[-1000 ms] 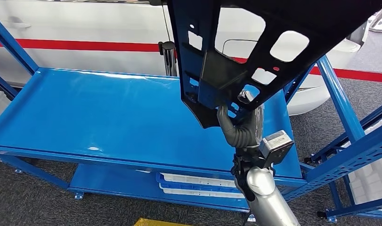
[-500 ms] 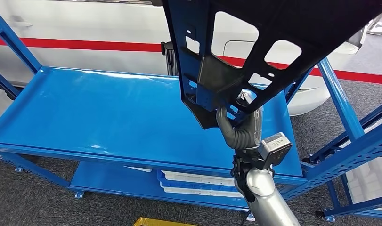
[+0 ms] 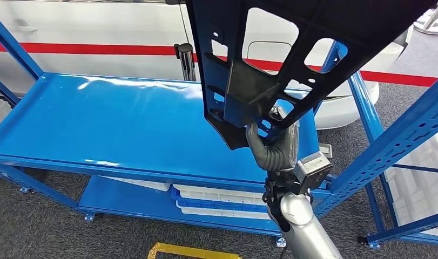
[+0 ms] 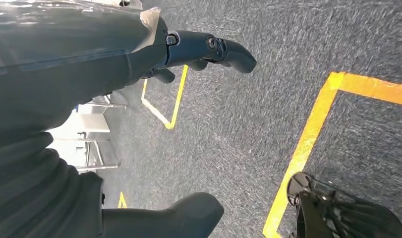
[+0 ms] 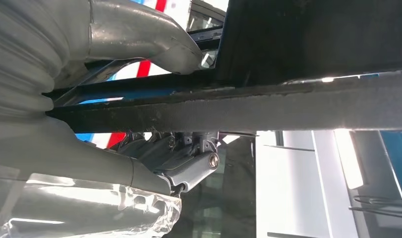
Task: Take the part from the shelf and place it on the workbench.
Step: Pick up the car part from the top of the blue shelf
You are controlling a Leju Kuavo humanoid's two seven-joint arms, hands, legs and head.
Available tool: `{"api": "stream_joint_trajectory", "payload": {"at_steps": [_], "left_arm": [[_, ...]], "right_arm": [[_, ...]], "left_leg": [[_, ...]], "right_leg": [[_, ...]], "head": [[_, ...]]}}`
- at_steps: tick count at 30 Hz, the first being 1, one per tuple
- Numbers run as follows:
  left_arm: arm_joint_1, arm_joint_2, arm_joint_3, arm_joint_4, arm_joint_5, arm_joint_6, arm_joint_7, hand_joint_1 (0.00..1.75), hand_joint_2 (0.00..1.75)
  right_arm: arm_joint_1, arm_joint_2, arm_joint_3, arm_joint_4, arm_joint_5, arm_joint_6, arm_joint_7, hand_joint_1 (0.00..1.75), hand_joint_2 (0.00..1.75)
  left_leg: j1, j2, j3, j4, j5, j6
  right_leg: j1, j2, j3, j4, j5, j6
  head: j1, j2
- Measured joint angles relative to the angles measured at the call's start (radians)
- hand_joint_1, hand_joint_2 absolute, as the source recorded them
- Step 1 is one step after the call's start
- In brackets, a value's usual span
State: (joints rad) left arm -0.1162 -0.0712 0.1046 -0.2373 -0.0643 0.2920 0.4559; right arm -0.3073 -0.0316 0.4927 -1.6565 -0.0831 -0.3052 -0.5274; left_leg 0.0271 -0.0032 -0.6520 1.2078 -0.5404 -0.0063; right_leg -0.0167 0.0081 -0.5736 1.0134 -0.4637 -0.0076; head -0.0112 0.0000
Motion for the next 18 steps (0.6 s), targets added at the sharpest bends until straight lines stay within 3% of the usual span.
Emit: {"api": "stream_joint_trajectory", "payload": {"at_steps": [2,4,7,9,11,13,14,16,18], "left_arm": [[-0.001,0.002,0.002,0.000,0.001,-0.001,0.000,0.00,1.75],[-0.001,0.003,0.004,0.000,0.002,-0.003,0.000,0.00,1.75],[-0.001,0.005,0.011,0.000,0.003,-0.003,0.000,0.00,1.75],[-0.001,0.005,0.012,0.000,0.002,-0.003,0.000,0.00,1.75],[0.001,0.005,0.012,0.000,-0.003,-0.001,0.000,0.00,1.75],[0.005,0.005,0.012,0.000,-0.015,0.011,0.000,0.00,1.75],[0.008,0.005,0.012,0.000,-0.021,0.018,0.000,0.00,1.75],[0.012,0.004,0.011,0.000,-0.028,0.027,0.000,0.00,1.75],[0.013,0.005,0.012,0.000,-0.030,0.032,0.000,0.00,1.75]], "right_arm": [[0.000,-0.003,-0.003,0.000,-0.004,0.001,-0.001,1.75,1.75],[0.002,-0.005,-0.009,0.002,-0.012,0.003,-0.004,1.75,1.75],[0.012,-0.008,-0.023,0.004,-0.019,0.005,-0.016,1.75,1.75],[0.021,-0.012,-0.034,0.005,-0.016,0.006,-0.022,1.75,1.75],[0.034,-0.015,-0.043,0.005,-0.006,0.001,-0.027,1.75,1.75],[0.056,-0.017,-0.052,0.005,0.025,-0.022,-0.027,1.75,1.75],[0.066,-0.016,-0.057,0.005,0.044,-0.039,-0.026,1.75,1.75],[0.077,-0.015,-0.065,0.004,0.071,-0.064,-0.023,1.75,1.75],[0.081,-0.013,-0.069,0.000,0.077,-0.071,-0.022,1.75,1.75]], "left_leg": [[-0.005,0.001,0.089,-0.136,0.035,0.014],[-0.015,0.001,0.124,-0.197,0.041,0.023],[-0.020,0.004,0.121,-0.212,0.060,0.037],[-0.016,0.009,0.113,-0.226,0.079,0.051],[-0.017,0.012,0.098,-0.227,0.090,0.057],[-0.018,0.013,0.082,-0.226,0.102,0.057],[-0.018,0.013,0.075,-0.225,0.107,0.055],[-0.017,0.012,0.063,-0.222,0.116,0.048],[-0.020,0.012,0.053,-0.216,0.124,0.037]], "right_leg": [[0.004,0.000,-0.003,0.000,0.005,0.006],[0.004,-0.003,-0.006,0.000,0.012,0.017],[0.003,-0.006,-0.014,0.003,0.014,0.034],[0.005,-0.006,-0.041,0.057,-0.031,0.034],[0.003,-0.006,-0.085,0.178,-0.103,0.028],[0.000,-0.006,-0.102,0.262,-0.135,0.037],[-0.003,-0.006,-0.085,0.253,-0.127,0.048],[-0.009,-0.007,-0.001,0.133,-0.085,0.068],[-0.008,-0.003,0.075,0.011,-0.061,0.068]], "head": [[0.001,0.000],[0.001,0.000],[-0.001,0.000],[0.003,0.000],[0.006,0.000],[0.007,0.000],[0.008,0.000],[0.008,0.000],[0.007,0.000]]}}
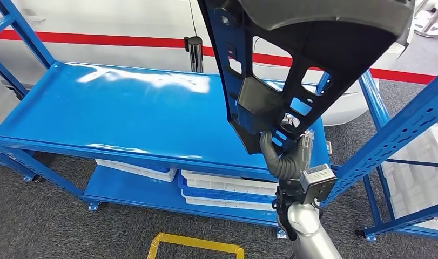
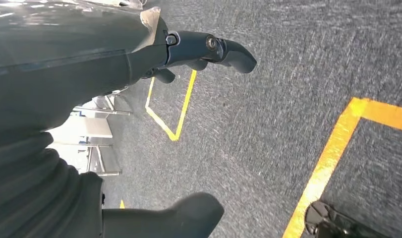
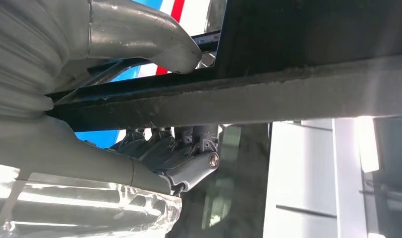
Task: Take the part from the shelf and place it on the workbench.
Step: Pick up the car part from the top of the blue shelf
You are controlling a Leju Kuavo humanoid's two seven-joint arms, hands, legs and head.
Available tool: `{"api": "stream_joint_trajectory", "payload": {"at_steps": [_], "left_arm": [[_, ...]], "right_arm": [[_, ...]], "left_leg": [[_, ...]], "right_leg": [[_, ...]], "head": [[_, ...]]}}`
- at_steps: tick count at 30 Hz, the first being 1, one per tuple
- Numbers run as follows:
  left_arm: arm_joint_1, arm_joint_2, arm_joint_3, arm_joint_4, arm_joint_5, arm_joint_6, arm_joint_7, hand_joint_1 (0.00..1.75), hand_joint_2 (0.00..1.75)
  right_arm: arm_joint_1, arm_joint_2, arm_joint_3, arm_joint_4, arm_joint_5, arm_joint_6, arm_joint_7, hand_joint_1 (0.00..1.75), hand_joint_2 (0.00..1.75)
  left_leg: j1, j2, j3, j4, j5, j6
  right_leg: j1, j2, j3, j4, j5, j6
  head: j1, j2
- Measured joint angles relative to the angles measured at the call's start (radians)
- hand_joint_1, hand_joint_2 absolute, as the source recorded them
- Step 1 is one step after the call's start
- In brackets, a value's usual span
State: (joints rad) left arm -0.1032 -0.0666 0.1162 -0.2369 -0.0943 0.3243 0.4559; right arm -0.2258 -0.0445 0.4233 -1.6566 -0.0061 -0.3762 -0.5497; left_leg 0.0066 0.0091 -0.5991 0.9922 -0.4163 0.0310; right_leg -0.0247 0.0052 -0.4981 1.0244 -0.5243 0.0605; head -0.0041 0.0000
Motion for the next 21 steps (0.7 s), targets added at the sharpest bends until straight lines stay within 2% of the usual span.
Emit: {"api": "stream_joint_trajectory", "payload": {"at_steps": [1,2,3,4,5,6,7,8,9,10,11,12,13,14,15,16,17,19,20,21], "left_arm": [[0.000,0.000,0.000,0.000,-0.001,0.004,0.000,0.00,1.75],[0.001,0.001,0.000,0.000,-0.004,0.008,0.000,0.00,1.75],[0.002,0.002,0.000,0.000,-0.007,0.012,0.000,0.00,1.75],[0.005,0.004,-0.001,0.000,-0.011,0.015,0.000,0.00,1.75],[0.007,0.006,-0.001,0.000,-0.016,0.016,0.000,0.00,1.75],[0.009,0.008,-0.002,0.000,-0.021,0.017,0.000,0.00,1.75],[0.011,0.011,-0.003,0.001,-0.025,0.016,0.000,0.00,1.75],[0.011,0.013,-0.004,0.001,-0.029,0.015,0.000,0.00,1.75],[0.012,0.015,-0.005,0.001,-0.031,0.014,0.000,0.00,1.75],[0.013,0.017,-0.007,0.001,-0.032,0.013,0.000,0.00,1.75],[0.013,0.017,-0.008,0.001,-0.033,0.012,0.000,0.00,1.75],[0.013,0.018,-0.010,0.001,-0.034,0.012,0.000,0.00,1.75],[0.012,0.018,-0.012,0.001,-0.035,0.012,0.000,0.00,1.75],[0.011,0.019,-0.013,0.000,-0.036,0.012,0.000,0.00,1.75],[0.010,0.019,-0.015,0.000,-0.038,0.009,0.000,0.00,1.75],[0.008,0.019,-0.016,0.000,-0.041,0.006,0.000,0.00,1.75],[0.006,0.019,-0.019,0.000,-0.044,0.002,0.000,0.00,1.75],[0.003,0.018,-0.023,0.000,-0.046,-0.005,0.000,0.00,1.75],[0.000,0.016,-0.025,0.000,-0.043,-0.008,0.000,0.00,1.75],[-0.005,0.013,-0.025,0.000,-0.037,-0.012,0.000,0.00,1.75]], "right_arm": [[0.004,0.001,-0.002,-0.003,0.000,-0.002,0.000,1.75,1.75],[0.010,0.003,-0.003,-0.006,-0.002,-0.004,-0.002,1.75,1.75],[0.018,0.005,-0.004,-0.008,-0.003,-0.007,-0.006,1.75,1.75],[0.025,0.008,-0.005,-0.010,-0.003,-0.011,-0.010,1.75,1.75],[0.032,0.011,-0.006,-0.010,-0.002,-0.014,-0.014,1.75,1.75],[0.038,0.012,-0.006,-0.010,-0.002,-0.013,-0.017,1.75,1.75],[0.045,0.012,-0.006,-0.010,-0.004,-0.008,-0.022,1.75,1.75],[0.054,0.012,-0.006,-0.010,-0.008,-0.001,-0.028,1.75,1.75],[0.064,0.010,-0.006,-0.010,-0.012,0.008,-0.033,1.75,1.75],[0.073,0.009,-0.006,-0.010,-0.016,0.013,-0.038,1.75,1.75],[0.080,0.008,-0.006,-0.010,-0.018,0.016,-0.041,1.75,1.75],[0.085,0.007,-0.006,-0.010,-0.019,0.018,-0.042,1.75,1.75],[0.087,0.007,-0.006,-0.010,-0.019,0.018,-0.043,1.75,1.75],[0.088,0.007,-0.006,-0.010,-0.020,0.018,-0.045,1.75,1.75],[0.089,0.007,-0.007,-0.011,-0.019,0.017,-0.049,1.75,1.75],[0.090,0.007,-0.007,-0.011,-0.017,0.014,-0.055,1.75,1.75],[0.092,0.008,-0.007,-0.012,-0.011,0.008,-0.065,1.75,1.75],[0.100,0.012,-0.008,-0.016,0.008,-0.007,-0.085,1.75,1.75],[0.104,0.014,-0.009,-0.018,0.016,-0.012,-0.091,1.75,1.75],[0.107,0.015,-0.010,-0.019,0.019,-0.013,-0.089,1.75,1.75]], "left_leg": [[-0.002,0.000,-0.004,0.003,0.004,-0.006],[-0.003,-0.001,-0.007,0.005,0.009,-0.012],[-0.002,-0.002,-0.008,0.006,0.014,-0.018],[0.000,-0.004,-0.013,0.011,0.009,-0.023],[0.002,-0.006,-0.020,0.025,-0.010,-0.028],[0.005,-0.009,-0.033,0.058,-0.046,-0.032],[0.008,-0.010,-0.052,0.111,-0.094,-0.037],[0.010,-0.011,-0.071,0.177,-0.141,-0.041],[0.011,-0.011,-0.086,0.239,-0.174,-0.045],[0.013,-0.011,-0.091,0.280,-0.185,-0.048],[0.015,-0.011,-0.079,0.287,-0.174,-0.049],[0.016,-0.011,-0.048,0.256,-0.148,-0.049],[0.018,-0.011,-0.001,0.196,-0.121,-0.047],[0.018,-0.011,0.049,0.124,-0.108,-0.044],[0.017,-0.011,0.091,0.062,-0.103,-0.041],[0.014,-0.012,0.115,0.020,-0.107,-0.037],[0.010,-0.012,0.122,0.003,-0.111,-0.032],[0.006,-0.010,0.112,-0.005,-0.097,-0.015],[0.006,-0.008,0.104,-0.008,-0.087,-0.005],[0.006,-0.004,0.093,-0.012,-0.074,0.005]], "right_leg": [[0.003,0.002,0.015,-0.028,0.002,-0.005],[0.008,0.004,0.016,-0.033,0.003,-0.012],[0.006,0.004,0.006,-0.032,0.008,-0.019],[0.002,0.003,0.001,-0.032,0.012,-0.027],[-0.002,0.002,-0.005,-0.033,0.020,-0.039],[-0.006,0.001,-0.013,-0.034,0.028,-0.052],[-0.005,0.000,-0.020,-0.034,0.036,-0.062],[-0.002,-0.001,-0.030,-0.033,0.045,-0.070],[0.001,-0.002,-0.042,-0.033,0.053,-0.073],[0.002,-0.003,-0.053,-0.031,0.061,-0.074],[0.003,-0.004,-0.064,-0.029,0.068,-0.073],[0.003,-0.004,-0.074,-0.027,0.074,-0.070],[0.003,-0.004,-0.082,-0.024,0.080,-0.067],[0.004,-0.004,-0.090,-0.021,0.085,-0.063],[0.006,-0.004,-0.095,-0.020,0.091,-0.056],[0.007,-0.004,-0.098,-0.020,0.098,-0.050],[0.008,-0.005,-0.101,-0.021,0.105,-0.041],[0.008,-0.007,-0.105,-0.021,0.115,-0.027],[0.009,-0.007,-0.114,-0.012,0.105,-0.025],[0.009,-0.006,-0.128,0.014,0.078,-0.029]], "head": [[0.000,0.000],[-0.002,0.000],[-0.002,0.000],[-0.003,0.000],[-0.005,0.000],[-0.006,0.000],[-0.008,0.000],[-0.009,0.000],[-0.009,0.000],[-0.009,0.000],[-0.009,0.000],[-0.009,0.000],[-0.009,0.000],[-0.010,0.000],[-0.009,0.000],[-0.008,0.000],[-0.009,0.000],[-0.008,0.000],[-0.008,0.000],[-0.006,0.000]]}}
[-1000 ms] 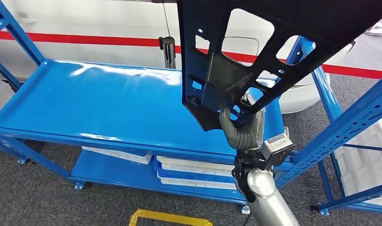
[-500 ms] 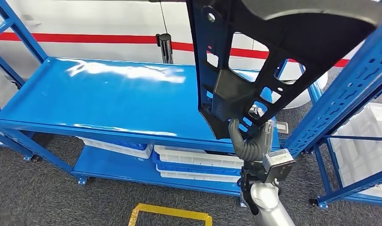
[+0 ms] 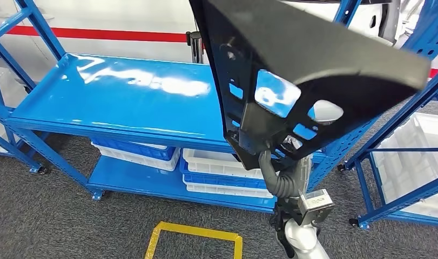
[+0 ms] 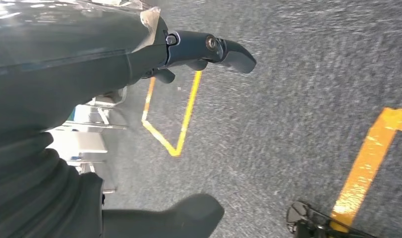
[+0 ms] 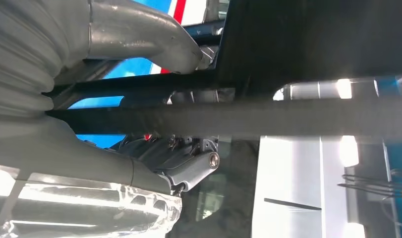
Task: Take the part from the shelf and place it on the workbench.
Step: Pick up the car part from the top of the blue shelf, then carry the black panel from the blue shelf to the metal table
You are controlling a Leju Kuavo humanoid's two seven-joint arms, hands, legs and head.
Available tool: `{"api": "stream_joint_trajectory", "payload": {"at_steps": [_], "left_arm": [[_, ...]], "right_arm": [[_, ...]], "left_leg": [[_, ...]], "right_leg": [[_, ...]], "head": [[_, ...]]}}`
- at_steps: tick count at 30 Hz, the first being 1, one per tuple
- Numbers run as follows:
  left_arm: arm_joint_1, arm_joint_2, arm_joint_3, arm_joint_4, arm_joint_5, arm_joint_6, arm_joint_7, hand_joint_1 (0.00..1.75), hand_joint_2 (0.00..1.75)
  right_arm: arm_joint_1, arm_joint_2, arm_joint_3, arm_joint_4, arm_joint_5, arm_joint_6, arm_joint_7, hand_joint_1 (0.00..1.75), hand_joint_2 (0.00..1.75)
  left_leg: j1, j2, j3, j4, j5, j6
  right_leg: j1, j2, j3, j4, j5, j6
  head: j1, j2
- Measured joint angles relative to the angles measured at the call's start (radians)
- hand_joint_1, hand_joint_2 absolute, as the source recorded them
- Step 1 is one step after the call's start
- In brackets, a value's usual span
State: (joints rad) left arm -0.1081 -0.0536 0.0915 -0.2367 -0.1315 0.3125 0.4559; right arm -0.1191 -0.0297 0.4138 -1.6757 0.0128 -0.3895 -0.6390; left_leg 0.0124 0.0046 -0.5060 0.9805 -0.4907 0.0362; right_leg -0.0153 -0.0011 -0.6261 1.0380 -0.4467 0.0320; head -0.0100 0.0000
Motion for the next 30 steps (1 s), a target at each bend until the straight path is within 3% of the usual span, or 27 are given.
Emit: {"api": "stream_joint_trajectory", "payload": {"at_steps": [3,4,6,8,10,11,13,14,15,18,19,20,21,23,24,27,30], "left_arm": [[-0.011,-0.014,0.001,0.000,0.007,-0.013,0.000,0.00,1.75],[-0.011,-0.020,0.000,0.000,0.003,-0.016,0.000,0.00,1.75],[-0.010,-0.038,-0.002,0.000,-0.009,-0.019,0.000,0.00,1.75],[-0.004,-0.057,-0.006,0.002,-0.024,-0.019,0.000,0.00,1.75],[0.004,-0.072,-0.014,0.004,-0.038,-0.020,0.000,0.00,1.75],[0.007,-0.078,-0.019,0.005,-0.042,-0.023,0.000,0.00,1.75],[0.011,-0.084,-0.024,0.006,-0.043,-0.029,0.000,0.00,1.75],[0.012,-0.086,-0.025,0.007,-0.041,-0.030,-0.001,0.00,1.75],[0.013,-0.087,-0.025,0.008,-0.037,-0.028,-0.001,0.00,1.75],[0.010,-0.088,-0.024,0.008,-0.030,-0.016,-0.001,0.00,1.75],[0.008,-0.087,-0.024,0.008,-0.029,-0.013,-0.001,0.00,1.75],[0.005,-0.086,-0.024,0.008,-0.027,-0.013,-0.001,0.00,1.75],[0.001,-0.083,-0.023,0.008,-0.024,-0.017,-0.001,0.00,1.75],[-0.004,-0.077,-0.019,0.006,-0.016,-0.027,-0.001,0.00,1.75],[-0.007,-0.074,-0.018,0.006,-0.014,-0.030,-0.001,0.00,1.75],[-0.016,-0.067,-0.016,0.004,-0.013,-0.036,-0.001,0.00,1.75],[-0.022,-0.063,-0.014,0.004,-0.012,-0.038,-0.003,0.00,1.75]], "right_arm": [[-0.003,-0.001,-0.005,0.001,-0.013,0.021,0.025,1.75,1.75],[-0.005,-0.002,-0.007,0.002,-0.019,0.032,0.033,1.75,1.75],[-0.003,-0.006,-0.009,0.004,-0.026,0.052,0.044,1.75,1.75],[0.011,-0.010,-0.013,-0.004,-0.014,0.065,0.050,1.75,1.75],[0.035,-0.012,-0.016,-0.028,0.019,0.067,0.054,1.75,1.75],[0.049,-0.013,-0.018,-0.043,0.038,0.066,0.055,1.75,1.75],[0.081,-0.012,-0.027,-0.070,0.066,0.071,0.060,1.75,1.75],[0.095,-0.009,-0.033,-0.078,0.073,0.081,0.062,1.75,1.75],[0.105,-0.005,-0.038,-0.083,0.079,0.096,0.064,1.75,1.75],[0.111,0.017,-0.047,-0.090,0.099,0.141,0.057,1.75,1.75],[0.110,0.024,-0.048,-0.093,0.106,0.151,0.056,1.75,1.75],[0.109,0.029,-0.048,-0.094,0.114,0.154,0.059,1.75,1.75],[0.108,0.034,-0.048,-0.094,0.124,0.155,0.064,1.75,1.75],[0.108,0.040,-0.049,-0.095,0.140,0.153,0.073,1.75,1.75],[0.108,0.041,-0.049,-0.095,0.144,0.152,0.075,1.75,1.75],[0.109,0.045,-0.051,-0.098,0.152,0.150,0.076,1.75,1.75],[0.109,0.048,-0.052,-0.100,0.154,0.148,0.076,1.75,1.75]], "left_leg": [[-0.004,0.007,-0.043,-0.001,0.035,0.016],[-0.005,0.008,-0.058,0.000,0.047,0.017],[-0.006,0.010,-0.090,0.001,0.071,0.015],[-0.007,0.008,-0.115,0.003,0.092,0.009],[-0.012,0.006,-0.132,0.009,0.110,0.000],[-0.014,0.005,-0.138,0.011,0.119,-0.004],[-0.014,0.003,-0.146,0.015,0.135,-0.011],[-0.011,0.000,-0.151,0.022,0.125,-0.015],[-0.009,-0.002,-0.158,0.042,0.097,-0.021],[-0.002,-0.005,-0.195,0.203,-0.053,-0.037],[-0.001,-0.005,-0.204,0.263,-0.079,-0.040],[0.001,-0.005,-0.203,0.301,-0.079,-0.042],[0.002,-0.005,-0.188,0.309,-0.058,-0.043],[0.004,-0.005,-0.128,0.250,-0.004,-0.042],[0.006,-0.005,-0.086,0.192,0.008,-0.040],[0.001,-0.006,0.012,0.038,-0.018,-0.031],[-0.004,-0.003,0.008,0.006,-0.016,-0.009]], "right_leg": [[-0.001,0.001,-0.049,0.166,-0.128,-0.019],[-0.001,0.001,-0.054,0.218,-0.147,-0.017],[-0.001,0.001,-0.024,0.244,-0.124,0.004],[0.000,0.001,0.070,0.139,-0.085,0.017],[0.005,0.002,0.175,-0.013,-0.092,0.012],[0.008,0.003,0.202,-0.061,-0.103,0.007],[0.006,0.003,0.201,-0.084,-0.109,-0.003],[0.001,0.001,0.193,-0.081,-0.103,-0.011],[-0.003,-0.001,0.185,-0.080,-0.095,-0.023],[-0.002,-0.004,0.155,-0.078,-0.062,-0.049],[0.000,-0.004,0.142,-0.076,-0.051,-0.051],[0.001,-0.004,0.129,-0.073,-0.041,-0.050],[0.002,-0.004,0.113,-0.069,-0.032,-0.048],[0.002,-0.004,0.088,-0.060,-0.020,-0.043],[0.002,-0.004,0.080,-0.055,-0.016,-0.041],[0.008,-0.005,0.062,-0.046,-0.001,-0.026],[0.011,-0.007,0.044,-0.040,0.013,-0.007]], "head": [[0.008,0.000],[0.009,0.000],[0.010,0.000],[0.011,0.000],[0.011,0.000],[0.010,0.000],[0.008,0.000],[0.007,0.000],[0.006,0.000],[-0.001,0.000],[-0.002,0.000],[-0.002,0.000],[-0.003,0.000],[-0.003,0.000],[-0.003,0.000],[-0.002,0.000],[-0.002,0.000]]}}
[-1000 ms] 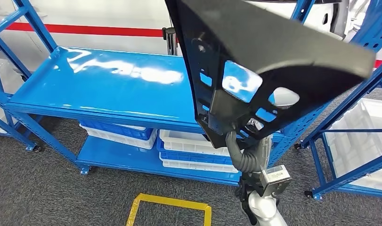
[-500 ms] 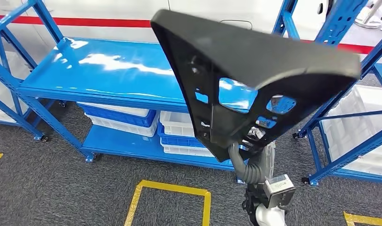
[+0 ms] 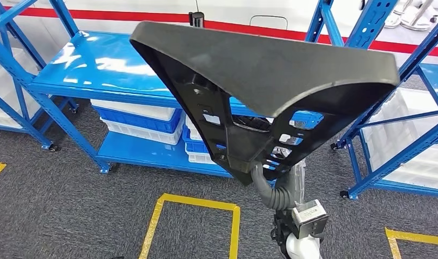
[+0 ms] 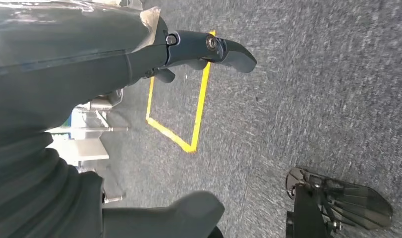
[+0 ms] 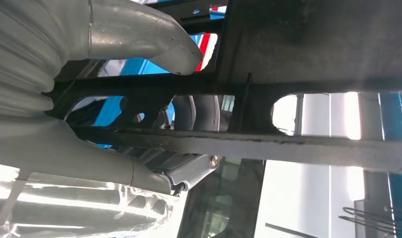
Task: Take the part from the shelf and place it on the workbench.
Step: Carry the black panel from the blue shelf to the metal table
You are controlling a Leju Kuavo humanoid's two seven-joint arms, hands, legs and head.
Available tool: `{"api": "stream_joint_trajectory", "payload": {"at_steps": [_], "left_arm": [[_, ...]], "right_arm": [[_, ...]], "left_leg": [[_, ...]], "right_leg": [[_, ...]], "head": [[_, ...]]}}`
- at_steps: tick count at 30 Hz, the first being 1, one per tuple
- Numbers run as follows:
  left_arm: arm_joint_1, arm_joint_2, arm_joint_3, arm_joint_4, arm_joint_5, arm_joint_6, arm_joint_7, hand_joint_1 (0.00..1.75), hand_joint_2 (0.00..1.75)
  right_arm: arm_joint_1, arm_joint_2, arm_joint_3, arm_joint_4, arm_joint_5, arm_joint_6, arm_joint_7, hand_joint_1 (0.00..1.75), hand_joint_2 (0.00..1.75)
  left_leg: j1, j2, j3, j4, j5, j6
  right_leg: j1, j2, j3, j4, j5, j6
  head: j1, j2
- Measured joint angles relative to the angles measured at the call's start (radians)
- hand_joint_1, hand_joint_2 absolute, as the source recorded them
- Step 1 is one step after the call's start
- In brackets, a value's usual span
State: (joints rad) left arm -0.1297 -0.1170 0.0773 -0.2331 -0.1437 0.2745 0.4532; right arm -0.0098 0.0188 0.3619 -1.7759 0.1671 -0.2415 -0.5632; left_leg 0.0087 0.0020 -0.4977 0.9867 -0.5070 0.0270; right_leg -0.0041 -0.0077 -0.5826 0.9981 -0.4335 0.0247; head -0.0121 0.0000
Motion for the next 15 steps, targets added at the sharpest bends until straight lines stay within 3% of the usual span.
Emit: {"api": "stream_joint_trajectory", "payload": {"at_steps": [1,3,5,6,7,8,10,11,13,15], "left_arm": [[-0.001,0.001,0.001,0.000,0.001,0.000,0.000,0.00,1.75],[-0.001,0.002,0.005,0.000,0.005,0.003,0.000,0.00,1.75],[0.001,0.004,0.013,0.000,0.017,0.010,0.000,0.00,1.75],[0.004,0.007,0.018,0.000,0.024,0.016,0.000,0.00,1.75],[0.008,0.010,0.025,0.000,0.032,0.021,0.000,0.00,1.75],[0.013,0.015,0.031,0.000,0.036,0.026,0.000,0.00,1.75],[0.022,0.026,0.040,0.000,0.030,0.031,0.000,0.00,1.75],[0.025,0.033,0.041,0.000,0.022,0.033,0.000,0.00,1.75],[0.030,0.047,0.042,0.001,0.008,0.035,0.000,0.00,1.75],[0.038,0.064,0.042,0.001,-0.001,0.035,0.000,0.00,1.75]], "right_arm": [[0.000,0.000,-0.001,-0.001,0.001,-0.001,0.000,1.75,1.75],[0.003,0.000,-0.002,-0.002,0.010,-0.004,-0.004,1.75,1.75],[0.015,-0.002,-0.002,0.000,0.022,-0.007,-0.018,1.75,1.75],[0.026,-0.003,-0.002,0.002,0.024,-0.006,-0.030,1.75,1.75],[0.039,-0.003,0.000,0.006,0.024,-0.003,-0.042,1.75,1.75],[0.051,-0.003,0.003,0.010,0.022,0.000,-0.056,1.75,1.75],[0.068,0.001,0.009,0.020,0.015,0.005,-0.079,1.75,1.75],[0.076,0.004,0.011,0.024,0.012,0.004,-0.089,1.75,1.75],[0.094,0.009,0.013,0.031,0.003,-0.002,-0.103,1.75,1.75],[0.112,0.015,0.013,0.039,-0.007,-0.006,-0.115,1.75,1.75]], "left_leg": [[0.001,0.002,-0.008,-0.003,0.008,0.011],[0.002,0.005,-0.030,-0.006,0.028,0.027],[-0.001,0.000,-0.056,-0.005,0.047,0.032],[-0.002,-0.004,-0.067,-0.005,0.056,0.032],[-0.003,-0.009,-0.077,-0.004,0.065,0.030],[-0.003,-0.016,-0.085,-0.004,0.072,0.027],[-0.007,-0.030,-0.098,-0.002,0.086,0.020],[-0.009,-0.036,-0.104,0.000,0.092,0.016],[-0.013,-0.049,-0.114,0.002,0.103,0.005],[-0.008,-0.058,-0.120,0.005,0.109,-0.007]], "right_leg": [[0.001,0.001,-0.013,0.017,-0.012,0.002],[0.001,0.002,-0.057,0.113,-0.077,-0.006],[0.001,0.003,-0.098,0.244,-0.148,-0.012],[0.001,0.003,-0.101,0.278,-0.165,-0.009],[0.001,0.003,-0.083,0.275,-0.166,-0.005],[0.001,0.006,-0.044,0.229,-0.154,0.001],[0.002,0.033,0.061,0.072,-0.121,0.003],[0.002,0.046,0.097,0.010,-0.110,0.000],[0.006,0.057,0.119,-0.039,-0.103,-0.011],[0.001,0.040,0.119,-0.038,-0.095,-0.023]], "head": [[0.002,0.000],[0.005,0.000],[0.009,0.000],[0.009,0.000],[0.010,0.000],[0.010,0.000],[0.011,0.000],[0.010,0.000],[0.009,0.000],[0.009,0.000]]}}
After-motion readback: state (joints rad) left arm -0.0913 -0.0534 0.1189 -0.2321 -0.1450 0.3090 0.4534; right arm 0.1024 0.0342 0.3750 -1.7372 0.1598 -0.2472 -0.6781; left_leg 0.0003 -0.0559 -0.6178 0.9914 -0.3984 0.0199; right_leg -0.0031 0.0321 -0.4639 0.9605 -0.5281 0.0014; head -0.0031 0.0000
